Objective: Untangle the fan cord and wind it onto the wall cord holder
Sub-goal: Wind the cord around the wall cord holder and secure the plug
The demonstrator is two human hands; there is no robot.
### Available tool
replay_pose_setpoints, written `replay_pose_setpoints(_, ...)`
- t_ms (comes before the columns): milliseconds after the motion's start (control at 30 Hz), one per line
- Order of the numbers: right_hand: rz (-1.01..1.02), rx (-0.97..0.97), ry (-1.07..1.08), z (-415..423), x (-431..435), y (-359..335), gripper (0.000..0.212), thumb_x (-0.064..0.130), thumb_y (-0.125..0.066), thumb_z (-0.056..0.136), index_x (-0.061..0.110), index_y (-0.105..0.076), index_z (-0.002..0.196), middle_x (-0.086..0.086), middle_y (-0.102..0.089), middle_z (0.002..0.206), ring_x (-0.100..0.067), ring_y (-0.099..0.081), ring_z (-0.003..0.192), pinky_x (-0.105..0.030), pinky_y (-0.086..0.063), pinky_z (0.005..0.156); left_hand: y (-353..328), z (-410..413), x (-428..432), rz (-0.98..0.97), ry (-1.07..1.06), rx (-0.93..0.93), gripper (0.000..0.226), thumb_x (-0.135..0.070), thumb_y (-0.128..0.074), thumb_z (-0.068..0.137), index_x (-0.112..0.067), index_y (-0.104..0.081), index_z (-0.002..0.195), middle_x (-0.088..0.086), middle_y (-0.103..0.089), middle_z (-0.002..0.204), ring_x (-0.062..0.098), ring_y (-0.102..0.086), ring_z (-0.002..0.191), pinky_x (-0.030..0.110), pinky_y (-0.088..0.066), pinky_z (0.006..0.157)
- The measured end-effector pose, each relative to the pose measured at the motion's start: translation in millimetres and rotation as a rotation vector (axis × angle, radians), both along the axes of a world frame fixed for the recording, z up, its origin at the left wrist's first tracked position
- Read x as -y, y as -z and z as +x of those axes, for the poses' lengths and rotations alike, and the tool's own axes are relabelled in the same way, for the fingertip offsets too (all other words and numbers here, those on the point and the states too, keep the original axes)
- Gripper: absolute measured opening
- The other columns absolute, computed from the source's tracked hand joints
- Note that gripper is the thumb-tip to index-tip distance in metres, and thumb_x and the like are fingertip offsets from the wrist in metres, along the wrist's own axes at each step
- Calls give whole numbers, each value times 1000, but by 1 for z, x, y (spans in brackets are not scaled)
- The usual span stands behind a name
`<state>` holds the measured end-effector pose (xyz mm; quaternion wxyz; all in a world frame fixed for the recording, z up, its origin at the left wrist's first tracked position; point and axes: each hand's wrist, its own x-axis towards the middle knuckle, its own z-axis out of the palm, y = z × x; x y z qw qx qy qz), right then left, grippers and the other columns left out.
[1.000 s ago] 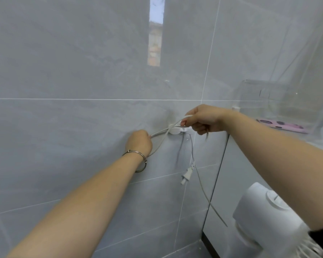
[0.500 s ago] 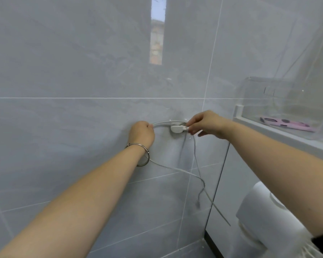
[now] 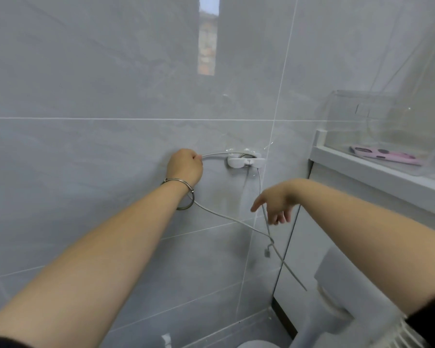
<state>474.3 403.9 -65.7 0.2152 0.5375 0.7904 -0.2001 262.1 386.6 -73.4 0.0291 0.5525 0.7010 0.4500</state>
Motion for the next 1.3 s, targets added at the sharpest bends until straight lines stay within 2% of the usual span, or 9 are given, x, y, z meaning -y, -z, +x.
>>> replay_pose_setpoints(67, -79, 53, -13, -4, 4, 20, 66, 4, -57, 90, 22, -28, 147, -7, -55, 74, -16, -51, 63, -34, -52, 71, 0, 0, 1, 1, 0, 10, 30, -18, -49, 92, 4, -68, 87, 25, -67, 91, 39, -61, 89, 35, -47, 75)
replay_pose_setpoints(233, -22, 193, -65, -9, 0, 43, 30, 19, -59, 90, 3, -62, 115, -5, -54, 71, -16, -50, 60, -34, -55, 73, 0, 0, 3, -8, 3, 14, 29, -18, -49, 92, 2, -69, 87, 24, -67, 91, 38, -61, 89, 34, -46, 74)
replay_pose_setpoints(333, 121, 91, -60, -11, -4, 28, 24, 19, -60, 88, 1, -69, 101, -4, -52, 61, -16, -47, 52, -27, -51, 56, 0, -3, 4, -44, 11, -54, 29, -19, -49, 92, 2, -69, 87, 23, -68, 92, 38, -61, 90, 36, -47, 77)
replay_pose_setpoints(533, 360, -157, -131, -15, 0, -59, 21, 26, -65, 84, 15, -71, 68, -1, -44, 54, -15, -44, 50, -23, -46, 48, -4, -10, 6, -168, 57, -226, 27, -19, -52, 90, 2, -70, 85, 23, -68, 92, 37, -62, 91, 34, -47, 75)
replay_pose_setpoints(733, 48, -379, -148, -35, 21, -112, 23, 19, -63, 86, 10, -68, 65, 2, -31, 37, -12, -31, 37, -22, -39, 48, -7, -9, 7, -191, 68, -225, 26, -21, -54, 90, 0, -69, 86, 22, -68, 94, 37, -61, 92, 33, -47, 74)
replay_pose_setpoints(900, -144, -314, -135, -43, 22, -70, 15, 7, -53, 91, 9, -66, 84, 0, -59, 48, -10, -52, 39, -23, -52, 54, -7, -11, 9, -189, 75, -203, 28, -19, -52, 89, 2, -69, 84, 23, -68, 92, 37, -62, 90, 33, -47, 74)
replay_pose_setpoints(967, -19, -351, -70, -41, 13, -49, 14, 3, -52, 89, 4, -66, 92, -5, -64, 61, -13, -59, 48, -26, -55, 60, -7, -10, 9, -170, 62, -207, 29, -17, -51, 89, 5, -66, 79, 27, -66, 90, 40, -61, 89, 36, -48, 73)
replay_pose_setpoints(1133, 883, -354, -48, -23, -14, -18, 24, 4, -46, 81, 10, -65, 92, -10, -64, 93, -32, -61, 84, -31, -46, 65, 1, -2, 9, -108, 12, -181, 31, -18, -47, 93, 5, -65, 81, 26, -66, 91, 41, -60, 89, 36, -44, 70)
replay_pose_setpoints(1300, 1028, -422, -108, -14, -19, -5, 36, 1, -43, 82, 10, -57, 114, -9, -52, 108, -29, -51, 100, -37, -47, 71, 8, 6, 7, -61, -61, -215, 31, -20, -44, 94, 4, -63, 85, 25, -66, 97, 41, -59, 93, 37, -43, 70)
